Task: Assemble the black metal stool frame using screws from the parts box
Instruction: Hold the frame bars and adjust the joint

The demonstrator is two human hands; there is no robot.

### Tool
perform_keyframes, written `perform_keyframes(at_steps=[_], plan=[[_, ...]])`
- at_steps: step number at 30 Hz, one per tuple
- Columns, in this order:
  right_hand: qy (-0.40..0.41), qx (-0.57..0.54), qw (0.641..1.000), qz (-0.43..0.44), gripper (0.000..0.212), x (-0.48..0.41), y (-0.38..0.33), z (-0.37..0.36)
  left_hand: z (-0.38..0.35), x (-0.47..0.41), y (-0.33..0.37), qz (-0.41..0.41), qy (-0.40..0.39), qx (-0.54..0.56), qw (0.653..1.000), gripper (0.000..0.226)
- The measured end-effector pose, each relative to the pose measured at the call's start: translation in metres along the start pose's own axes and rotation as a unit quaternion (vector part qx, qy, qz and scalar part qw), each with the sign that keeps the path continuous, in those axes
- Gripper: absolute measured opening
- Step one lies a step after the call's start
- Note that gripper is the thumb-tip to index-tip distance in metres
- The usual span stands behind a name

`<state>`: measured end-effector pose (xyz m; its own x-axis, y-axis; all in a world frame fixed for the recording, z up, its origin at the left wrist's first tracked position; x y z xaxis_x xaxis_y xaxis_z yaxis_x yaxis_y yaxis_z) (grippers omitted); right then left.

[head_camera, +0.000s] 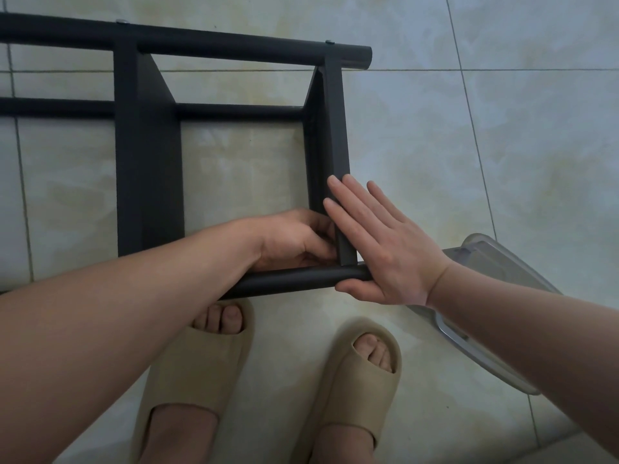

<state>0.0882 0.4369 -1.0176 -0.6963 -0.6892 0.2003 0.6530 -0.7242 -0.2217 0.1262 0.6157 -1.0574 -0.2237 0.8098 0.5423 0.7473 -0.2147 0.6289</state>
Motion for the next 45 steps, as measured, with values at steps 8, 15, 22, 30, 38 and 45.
perform_keyframes(at_steps=[8,15,22,30,38,45], plan=[[-0.003,-0.005,1.0,-0.002,0.093,0.0003,-0.0001,-0.0003,0.0003,-0.0013,-0.002,0.019,0.011,0.012,1.0,0.03],[-0.005,-0.008,1.0,-0.006,0.093,0.0006,0.0,-0.001,0.0005,-0.0024,-0.0021,0.031,0.035,-0.016,0.999,0.028],[-0.005,-0.01,1.0,-0.008,0.093,0.001,-0.0002,-0.0012,0.0031,-0.0026,-0.0027,0.021,-0.009,0.045,0.999,0.042],[-0.004,-0.007,1.0,-0.007,0.093,0.0009,0.0001,-0.0022,0.0056,-0.0037,-0.0077,0.011,0.011,-0.025,1.0,0.008],[-0.017,-0.002,1.0,-0.004,0.093,0.0009,0.0006,-0.0006,0.0059,-0.0035,-0.0047,-0.006,-0.016,0.045,0.999,0.044],[-0.01,0.0,1.0,-0.003,0.092,0.0008,0.0002,-0.0007,0.0049,-0.0045,-0.0076,0.006,0.007,-0.025,1.0,0.026]])
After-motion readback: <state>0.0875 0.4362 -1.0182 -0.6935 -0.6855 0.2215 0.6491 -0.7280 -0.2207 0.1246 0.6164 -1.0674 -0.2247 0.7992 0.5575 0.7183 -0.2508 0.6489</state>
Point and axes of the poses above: each hand's wrist, its own x-axis away from the middle knuckle, its own z-axis out of the back of the hand, y = z × x, the point moved 1 cm from there along -x, towards the middle knuckle, and after that the axes turned 9 degrees about -y, right-handed, at the moved point
